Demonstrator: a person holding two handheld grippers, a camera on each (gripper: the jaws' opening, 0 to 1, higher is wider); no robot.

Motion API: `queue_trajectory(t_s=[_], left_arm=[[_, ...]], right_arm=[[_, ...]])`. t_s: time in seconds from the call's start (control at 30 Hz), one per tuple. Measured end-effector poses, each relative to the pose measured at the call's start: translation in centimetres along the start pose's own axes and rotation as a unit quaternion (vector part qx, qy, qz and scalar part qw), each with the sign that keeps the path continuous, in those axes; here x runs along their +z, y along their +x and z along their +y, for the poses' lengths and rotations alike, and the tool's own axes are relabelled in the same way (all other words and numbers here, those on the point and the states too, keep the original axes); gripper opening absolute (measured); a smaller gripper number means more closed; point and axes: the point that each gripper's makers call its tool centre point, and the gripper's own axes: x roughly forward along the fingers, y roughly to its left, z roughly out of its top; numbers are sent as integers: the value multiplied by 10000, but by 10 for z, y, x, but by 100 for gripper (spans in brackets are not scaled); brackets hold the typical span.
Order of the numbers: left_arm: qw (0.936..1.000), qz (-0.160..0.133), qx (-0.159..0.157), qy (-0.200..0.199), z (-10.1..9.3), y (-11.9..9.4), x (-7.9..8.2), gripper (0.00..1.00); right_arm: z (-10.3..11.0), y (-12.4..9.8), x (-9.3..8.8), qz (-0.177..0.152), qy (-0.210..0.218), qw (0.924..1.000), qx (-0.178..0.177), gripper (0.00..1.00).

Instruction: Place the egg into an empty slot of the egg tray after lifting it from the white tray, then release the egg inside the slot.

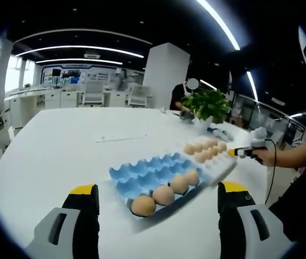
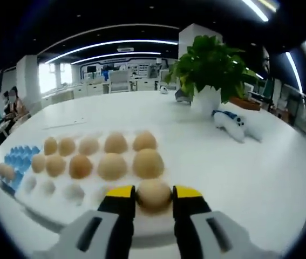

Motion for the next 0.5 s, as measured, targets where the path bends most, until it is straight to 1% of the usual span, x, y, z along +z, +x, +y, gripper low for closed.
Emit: queue_trajectory(t_s=[0.13,0.23,0.3,0.33,0.37,0.5], left_arm=[[10000,15,10,-1,1,0,0,91],[10000,25,2,25,1,-1,0,91],[10000,-3,9,17,1,-1,1,91],[10000,-7,16,11,1,-1,1,91],[10000,-7,25,5,2,-1,1,91],[10000,1,22,-5,2,0,0,91]], right_arm=[[0,-1,0,-59,40,10000,68,26],[0,-4,4,-84,180,9998,18,25],[-1,-9,15,-375,459,9982,-11,25],[-3,-12,18,-390,634,9972,-21,25],[-4,-12,20,-414,663,9969,8,25],[2,-20,30,-509,475,9975,116,25]])
